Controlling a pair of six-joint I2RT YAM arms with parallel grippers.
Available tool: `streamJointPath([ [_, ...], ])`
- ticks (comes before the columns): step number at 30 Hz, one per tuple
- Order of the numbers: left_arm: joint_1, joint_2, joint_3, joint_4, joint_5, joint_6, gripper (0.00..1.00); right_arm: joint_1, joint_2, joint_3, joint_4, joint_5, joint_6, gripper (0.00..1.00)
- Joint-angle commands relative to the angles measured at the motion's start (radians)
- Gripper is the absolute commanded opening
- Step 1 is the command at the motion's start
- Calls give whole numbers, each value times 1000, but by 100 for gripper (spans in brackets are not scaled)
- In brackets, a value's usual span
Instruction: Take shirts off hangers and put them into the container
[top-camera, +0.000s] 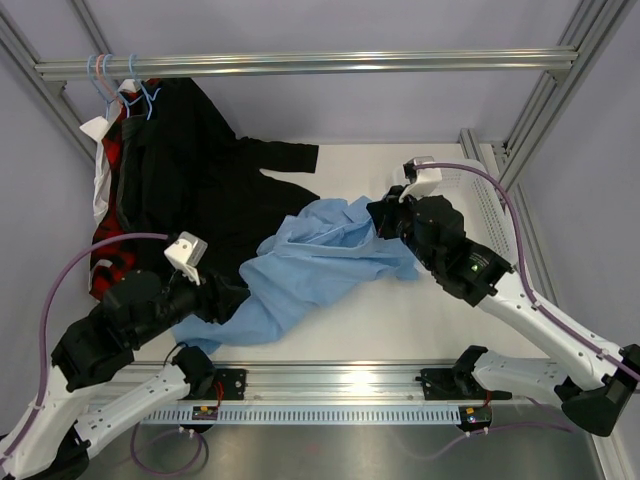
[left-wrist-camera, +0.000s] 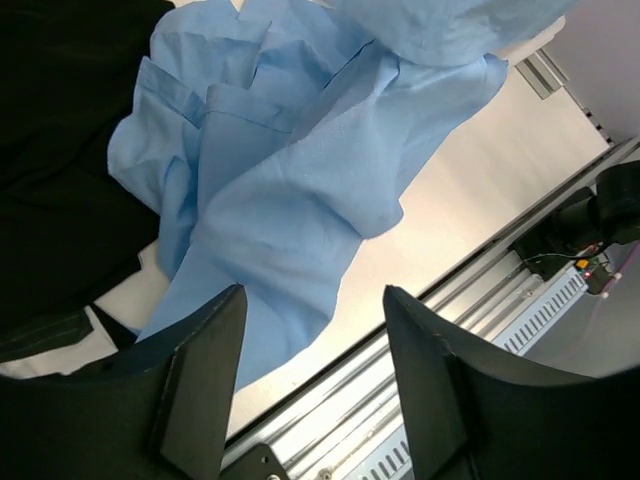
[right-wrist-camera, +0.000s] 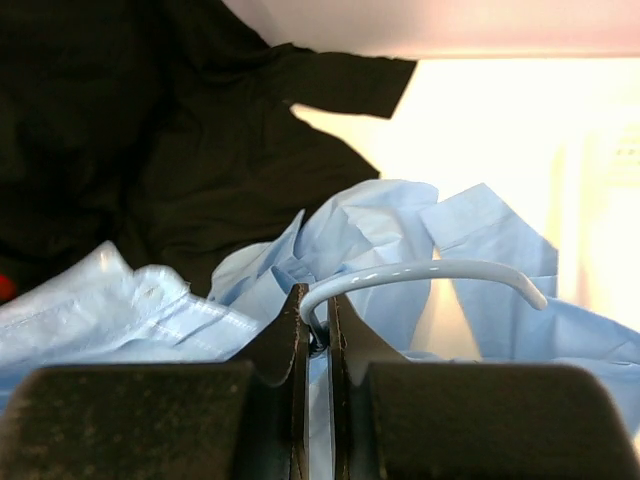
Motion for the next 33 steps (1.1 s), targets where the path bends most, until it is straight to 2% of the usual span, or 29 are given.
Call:
streamJointPath([
  [1, 2, 11, 40, 20, 5, 30, 63, -5, -13, 44, 74, 82, -25, 0],
  [9, 2, 26, -10, 112, 28, 87, 70, -5, 15, 55, 92, 7, -51, 0],
  [17, 2, 64, -29, 180, -61, 280, 70, -5, 3, 54, 102, -56, -77, 0],
  [22, 2, 106, -49, 194, -26, 406, 70, -5, -7, 47, 115, -121, -93, 0],
  [28, 2, 136, -76, 195, 44, 492, 62, -5, -13, 41, 125, -179, -111, 0],
  [31, 2, 141, -70, 171, 128, 500, 57, -5, -20, 40, 123, -181, -119, 0],
  [32, 2, 141, -69, 160, 157, 500, 54, -5, -22, 38, 123, -182, -123, 0],
  [33, 2, 141, -64, 154, 169, 498, 47, -5, -25, 37, 125, -178, -125, 0],
])
